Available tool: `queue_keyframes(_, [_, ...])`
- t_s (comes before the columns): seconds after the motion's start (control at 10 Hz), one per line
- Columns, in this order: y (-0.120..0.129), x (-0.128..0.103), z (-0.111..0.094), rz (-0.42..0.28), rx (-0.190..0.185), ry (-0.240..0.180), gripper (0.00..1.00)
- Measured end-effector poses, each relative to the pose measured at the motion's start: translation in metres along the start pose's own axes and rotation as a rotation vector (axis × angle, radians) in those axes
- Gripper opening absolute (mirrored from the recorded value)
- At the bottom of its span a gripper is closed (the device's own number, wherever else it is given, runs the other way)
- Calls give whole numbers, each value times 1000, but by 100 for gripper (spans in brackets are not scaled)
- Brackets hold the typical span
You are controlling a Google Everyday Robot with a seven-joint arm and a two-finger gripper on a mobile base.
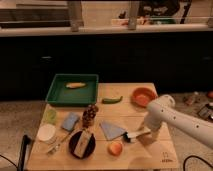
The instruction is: Wipe tray with brush
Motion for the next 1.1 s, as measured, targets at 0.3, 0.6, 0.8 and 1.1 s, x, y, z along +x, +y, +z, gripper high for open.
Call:
queue_keyframes(0.3, [0, 1, -3, -2, 2, 3, 0])
queue_keyframes(0.6, [5, 7, -14, -3, 20, 3, 0])
queue_keyframes(0.8, [5, 16, -35, -5, 49, 10, 0])
queue_keyframes(1.1, [4, 27, -54, 1, 78, 13, 0])
